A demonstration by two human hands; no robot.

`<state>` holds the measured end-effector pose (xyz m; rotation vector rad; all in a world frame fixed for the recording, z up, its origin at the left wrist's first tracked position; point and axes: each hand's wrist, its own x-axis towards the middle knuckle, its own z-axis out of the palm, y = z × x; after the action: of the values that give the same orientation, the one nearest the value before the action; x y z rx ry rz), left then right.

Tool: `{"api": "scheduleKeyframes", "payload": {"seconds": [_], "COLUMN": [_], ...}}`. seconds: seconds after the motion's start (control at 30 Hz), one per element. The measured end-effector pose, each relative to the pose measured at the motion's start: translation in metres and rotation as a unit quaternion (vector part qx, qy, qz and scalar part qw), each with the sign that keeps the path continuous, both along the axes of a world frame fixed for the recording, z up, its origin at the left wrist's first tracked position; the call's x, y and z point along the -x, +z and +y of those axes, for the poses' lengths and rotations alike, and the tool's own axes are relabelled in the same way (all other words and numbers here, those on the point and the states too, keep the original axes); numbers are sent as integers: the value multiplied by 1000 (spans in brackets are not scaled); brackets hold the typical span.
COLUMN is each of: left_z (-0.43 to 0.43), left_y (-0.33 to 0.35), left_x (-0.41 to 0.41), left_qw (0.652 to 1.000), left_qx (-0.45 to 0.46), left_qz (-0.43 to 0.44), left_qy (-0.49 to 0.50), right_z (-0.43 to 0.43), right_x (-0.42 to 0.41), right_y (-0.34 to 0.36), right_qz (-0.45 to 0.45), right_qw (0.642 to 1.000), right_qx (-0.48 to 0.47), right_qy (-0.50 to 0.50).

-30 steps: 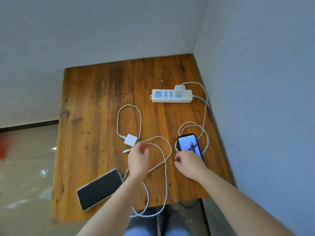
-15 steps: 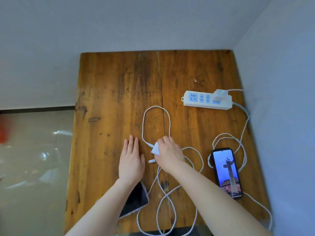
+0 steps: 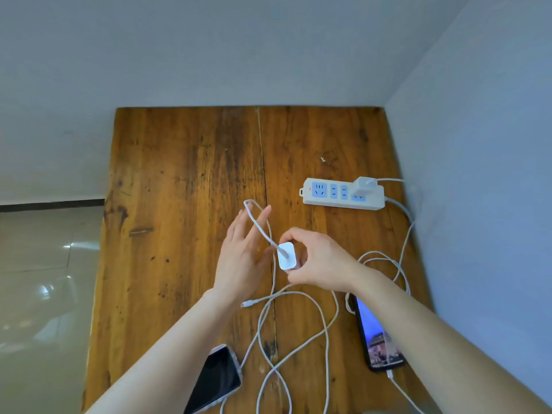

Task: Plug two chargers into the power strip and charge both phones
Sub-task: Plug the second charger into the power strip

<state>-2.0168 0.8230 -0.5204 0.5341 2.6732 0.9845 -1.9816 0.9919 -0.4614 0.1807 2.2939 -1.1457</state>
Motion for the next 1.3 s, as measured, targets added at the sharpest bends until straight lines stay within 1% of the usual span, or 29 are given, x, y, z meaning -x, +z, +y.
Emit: {"api": "scheduleKeyframes", "payload": {"seconds": [0.07,0.13,0.2,0.3,0.4,0.5,0.6,0.67,0.7,0.77,0.83,0.9,0.97,1.0,1.03,1.1,1.13,1.17,1.2,1.3], "left_z": [17,32,46,68,87,98,100,99,99,98,97,97,95,92,89,85,84,86,89,102], "left_y": [5,5,0,-11,-21,-30,-37,-39,-39,-38,-35,-33,-32,-32,-32,-32,-32,-32,-31,-27], "left_x": [10,17,23,32,37,40,41,41,41,41,40,40,44,47,51,59,63,65,68,72], "left_qw": [1000,1000,999,993,987,981,976,974,974,977,977,972,971,975,980,989,992,995,996,997], "left_qx": [-22,-15,6,50,91,117,134,147,151,146,139,141,147,145,140,124,110,93,71,8], "left_qz": [-11,-15,-10,-19,-30,-17,-13,-6,0,10,20,14,1,-5,-9,-8,-6,-11,-26,-78], "left_qy": [9,5,-37,-102,-133,-155,-170,-174,-171,-157,-160,-186,-189,-170,-139,-77,-57,-46,-36,-5], "right_z": [19,40,62,88,101,105,101,95,93,93,95,101,110,115,119,123,122,120,117,109], "right_x": [10,23,40,68,90,103,111,114,114,114,116,119,124,127,128,130,129,128,127,123], "right_y": [10,15,16,9,-2,-10,-15,-18,-20,-20,-15,-8,-2,0,1,-3,-7,-13,-19,-32], "right_qz": [29,58,75,80,68,41,-9,-33,-37,-43,-53,-60,-62,-65,-69,-70,-65,-57,-47,-14], "right_qw": [999,994,985,974,964,948,910,887,887,899,915,924,932,940,950,973,977,975,971,959], "right_qx": [-1,-1,-3,-20,-15,21,73,88,84,91,142,204,231,221,191,72,2,-58,-100,-135], "right_qy": [-32,-93,-153,-211,-255,-316,-409,-451,-453,-426,-374,-319,-273,-253,-237,-210,-202,-204,-214,-250]}}
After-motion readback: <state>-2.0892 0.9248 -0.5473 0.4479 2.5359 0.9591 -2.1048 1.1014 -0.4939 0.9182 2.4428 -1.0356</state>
